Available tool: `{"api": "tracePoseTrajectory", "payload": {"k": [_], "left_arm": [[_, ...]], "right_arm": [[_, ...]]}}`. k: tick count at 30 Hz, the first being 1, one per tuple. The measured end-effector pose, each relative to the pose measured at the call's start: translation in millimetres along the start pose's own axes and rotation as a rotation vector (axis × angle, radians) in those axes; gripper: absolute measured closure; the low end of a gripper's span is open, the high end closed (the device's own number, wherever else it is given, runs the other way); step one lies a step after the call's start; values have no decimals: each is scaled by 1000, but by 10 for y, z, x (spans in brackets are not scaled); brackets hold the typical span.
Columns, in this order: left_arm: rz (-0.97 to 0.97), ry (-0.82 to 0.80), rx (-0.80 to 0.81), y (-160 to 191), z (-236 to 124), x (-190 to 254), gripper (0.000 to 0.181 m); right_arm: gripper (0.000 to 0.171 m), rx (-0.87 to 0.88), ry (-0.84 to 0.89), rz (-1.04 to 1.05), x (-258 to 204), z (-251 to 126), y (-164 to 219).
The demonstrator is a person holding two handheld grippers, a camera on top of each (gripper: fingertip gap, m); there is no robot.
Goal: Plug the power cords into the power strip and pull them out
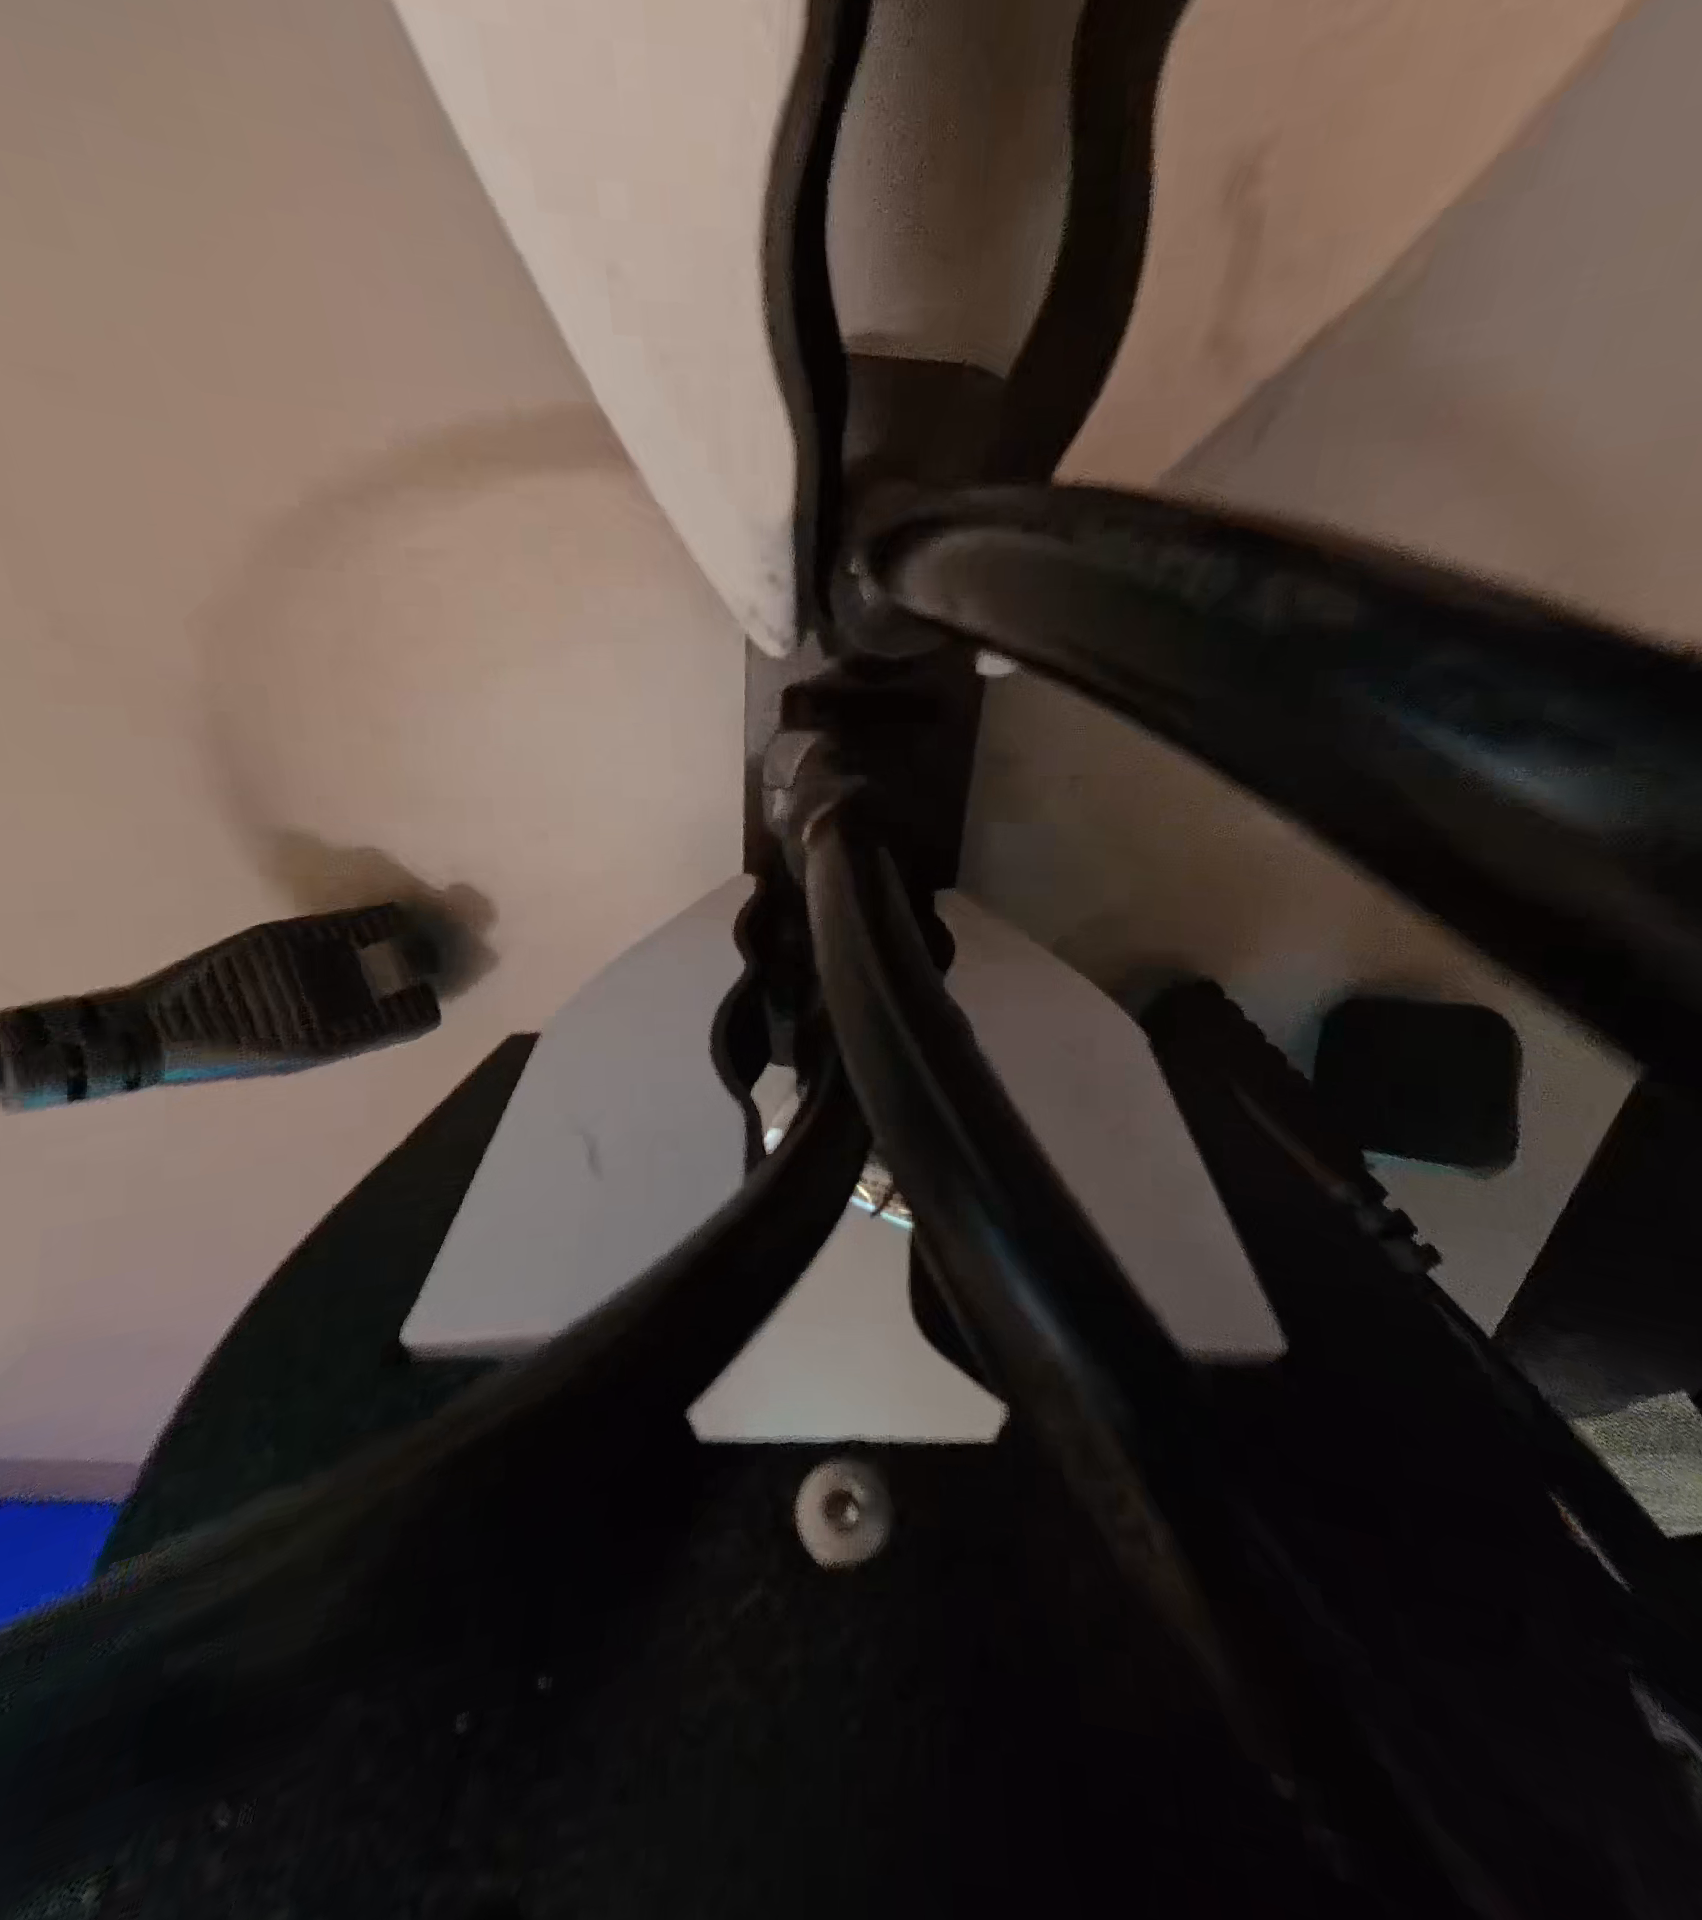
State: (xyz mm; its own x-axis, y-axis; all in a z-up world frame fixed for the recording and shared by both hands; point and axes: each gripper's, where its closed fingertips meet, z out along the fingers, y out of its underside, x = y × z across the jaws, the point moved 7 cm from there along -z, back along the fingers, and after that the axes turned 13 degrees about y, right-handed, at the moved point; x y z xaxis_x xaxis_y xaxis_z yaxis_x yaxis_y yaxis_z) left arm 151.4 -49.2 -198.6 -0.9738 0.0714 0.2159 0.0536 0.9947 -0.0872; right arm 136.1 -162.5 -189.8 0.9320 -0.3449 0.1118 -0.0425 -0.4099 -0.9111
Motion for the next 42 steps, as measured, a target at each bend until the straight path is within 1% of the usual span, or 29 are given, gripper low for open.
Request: {"api": "tracePoseTrajectory", "payload": {"k": [2, 6, 8, 9, 11, 12, 14, 18, 20, 26, 30, 33, 42], "left_arm": [[4, -5, 1, -1, 1, 7, 157], [10, -13, 79, 43, 3, 17, 156], [24, -11, 162, 53, 9, 28, 153], [32, -1, 228, 36, -2, 29, 153], [26, 66, 361, -53, -19, 43, 152], [25, 65, 371, -86, -1, 30, 152], [54, 33, 317, -117, 57, 6, 155], [73, 19, 219, -169, 40, -2, 156], [72, 17, 198, -179, 38, 0, 155], [65, 15, 196, -180, 37, 1, 155], [63, 19, 186, -184, 35, -2, 155], [63, 20, 190, -189, 35, -5, 155], [58, 14, 189, -193, 36, -2, 155]], "right_arm": [[156, -50, -6, -6, 9, 5, -27], [156, -13, 16, 64, 4, 1, 8], [156, -15, 32, 48, -29, -25, 13], [156, -18, 41, 47, -37, -32, 13], [156, -9, 43, 57, -39, -31, 20], [156, -6, 37, 62, -34, -30, 21], [156, -7, 38, 57, -28, -27, 19], [156, -12, 49, 27, -35, -28, 12], [156, -10, 50, 24, -38, -26, 15], [155, -23, 85, -58, -69, 23, 57], [155, -52, 62, -58, -51, 24, 43], [155, -20, 38, -26, -31, 19, 66], [155, -38, 60, -57, -39, -28, 68]]}}
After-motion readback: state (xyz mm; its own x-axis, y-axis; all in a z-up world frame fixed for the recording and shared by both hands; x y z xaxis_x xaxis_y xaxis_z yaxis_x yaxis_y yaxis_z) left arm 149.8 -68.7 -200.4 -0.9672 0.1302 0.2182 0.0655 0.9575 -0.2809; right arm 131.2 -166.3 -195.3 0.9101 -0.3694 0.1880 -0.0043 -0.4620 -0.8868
